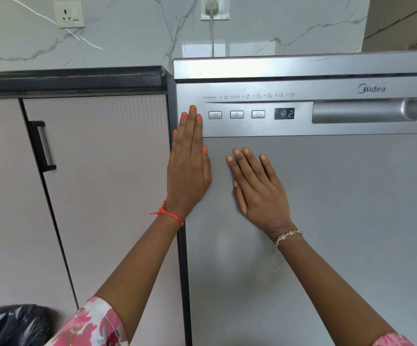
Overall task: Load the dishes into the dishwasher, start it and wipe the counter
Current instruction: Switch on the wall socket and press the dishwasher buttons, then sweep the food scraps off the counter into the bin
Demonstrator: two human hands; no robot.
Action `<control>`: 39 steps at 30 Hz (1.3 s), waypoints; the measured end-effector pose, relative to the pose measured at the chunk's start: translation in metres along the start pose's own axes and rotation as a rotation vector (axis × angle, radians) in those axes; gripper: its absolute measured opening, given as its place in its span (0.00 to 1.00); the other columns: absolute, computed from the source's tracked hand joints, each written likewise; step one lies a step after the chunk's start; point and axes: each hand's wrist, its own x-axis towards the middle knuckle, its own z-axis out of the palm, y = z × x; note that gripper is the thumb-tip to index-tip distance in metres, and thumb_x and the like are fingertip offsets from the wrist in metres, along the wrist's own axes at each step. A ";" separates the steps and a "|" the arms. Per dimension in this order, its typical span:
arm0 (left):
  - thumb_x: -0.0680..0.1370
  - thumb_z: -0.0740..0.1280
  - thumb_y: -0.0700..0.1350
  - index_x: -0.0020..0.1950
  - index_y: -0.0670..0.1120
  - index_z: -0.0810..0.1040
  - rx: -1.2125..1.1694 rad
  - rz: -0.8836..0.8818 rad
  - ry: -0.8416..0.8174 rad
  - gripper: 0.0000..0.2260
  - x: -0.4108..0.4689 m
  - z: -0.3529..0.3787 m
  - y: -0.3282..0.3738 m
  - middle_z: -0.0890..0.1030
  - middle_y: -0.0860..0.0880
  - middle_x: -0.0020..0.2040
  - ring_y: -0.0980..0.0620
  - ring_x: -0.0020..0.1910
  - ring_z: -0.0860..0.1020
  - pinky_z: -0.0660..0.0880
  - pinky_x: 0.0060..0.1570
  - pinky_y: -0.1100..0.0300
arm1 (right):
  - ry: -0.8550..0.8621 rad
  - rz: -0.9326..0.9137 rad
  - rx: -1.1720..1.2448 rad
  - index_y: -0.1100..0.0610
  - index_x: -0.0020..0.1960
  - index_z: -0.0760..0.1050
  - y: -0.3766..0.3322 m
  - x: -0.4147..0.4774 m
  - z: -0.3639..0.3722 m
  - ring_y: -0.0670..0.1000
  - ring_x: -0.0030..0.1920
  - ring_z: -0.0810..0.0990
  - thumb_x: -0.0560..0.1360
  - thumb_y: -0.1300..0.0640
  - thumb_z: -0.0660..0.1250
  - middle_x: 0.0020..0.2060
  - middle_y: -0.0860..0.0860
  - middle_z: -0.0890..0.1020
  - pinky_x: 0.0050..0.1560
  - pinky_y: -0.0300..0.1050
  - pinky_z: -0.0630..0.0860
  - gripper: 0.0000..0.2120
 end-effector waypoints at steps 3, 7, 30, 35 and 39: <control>0.78 0.54 0.36 0.73 0.36 0.56 0.019 -0.007 -0.006 0.22 0.000 -0.002 0.002 0.60 0.38 0.74 0.45 0.74 0.55 0.52 0.74 0.53 | 0.002 -0.013 -0.010 0.62 0.71 0.64 0.001 0.001 -0.002 0.54 0.71 0.64 0.78 0.60 0.55 0.69 0.56 0.69 0.71 0.53 0.62 0.22; 0.78 0.53 0.37 0.73 0.36 0.57 0.062 -0.035 -0.028 0.22 0.001 -0.004 0.004 0.60 0.39 0.74 0.46 0.74 0.55 0.52 0.74 0.52 | -0.006 -0.029 -0.001 0.63 0.69 0.68 0.001 0.005 -0.005 0.55 0.69 0.68 0.76 0.60 0.57 0.67 0.57 0.72 0.68 0.54 0.65 0.21; 0.80 0.50 0.44 0.62 0.45 0.68 -0.029 -0.336 -0.742 0.14 0.175 -0.130 0.039 0.77 0.43 0.57 0.52 0.58 0.70 0.74 0.59 0.57 | -1.250 -0.121 0.629 0.61 0.59 0.73 0.093 0.243 -0.103 0.56 0.54 0.76 0.80 0.57 0.53 0.54 0.56 0.77 0.50 0.49 0.73 0.14; 0.79 0.53 0.45 0.59 0.43 0.73 -0.055 -0.429 -0.927 0.13 0.270 -0.163 0.034 0.77 0.45 0.56 0.52 0.55 0.73 0.75 0.55 0.59 | -1.351 -0.065 0.697 0.61 0.57 0.72 0.117 0.330 -0.107 0.57 0.53 0.77 0.81 0.56 0.49 0.54 0.57 0.77 0.51 0.50 0.72 0.15; 0.79 0.58 0.40 0.63 0.40 0.72 -0.034 -0.557 -1.098 0.14 0.309 -0.182 0.026 0.74 0.43 0.62 0.47 0.62 0.72 0.70 0.61 0.59 | -1.382 0.029 0.745 0.62 0.56 0.74 0.127 0.380 -0.105 0.58 0.53 0.78 0.81 0.55 0.51 0.53 0.58 0.78 0.53 0.51 0.74 0.16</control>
